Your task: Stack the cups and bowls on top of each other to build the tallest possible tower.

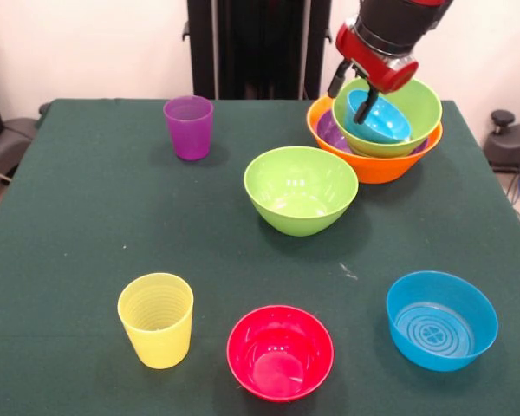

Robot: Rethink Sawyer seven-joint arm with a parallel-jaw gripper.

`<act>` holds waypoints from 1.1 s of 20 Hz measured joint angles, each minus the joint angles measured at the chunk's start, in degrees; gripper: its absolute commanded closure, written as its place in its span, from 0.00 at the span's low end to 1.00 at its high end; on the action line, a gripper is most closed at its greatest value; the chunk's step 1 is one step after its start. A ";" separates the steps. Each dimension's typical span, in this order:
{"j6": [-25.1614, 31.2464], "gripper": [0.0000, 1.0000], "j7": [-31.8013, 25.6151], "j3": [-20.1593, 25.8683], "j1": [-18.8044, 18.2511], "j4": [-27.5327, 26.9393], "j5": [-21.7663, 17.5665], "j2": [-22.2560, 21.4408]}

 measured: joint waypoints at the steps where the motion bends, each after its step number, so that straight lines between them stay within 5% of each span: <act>1: -0.54 0.00 0.00 0.40 -0.21 0.10 -0.30 -0.33; 14: -6.80 0.00 -0.02 6.72 -5.55 4.41 -12.26 -9.50; 22: -6.94 0.00 -4.78 19.08 -17.07 10.51 -21.75 -16.78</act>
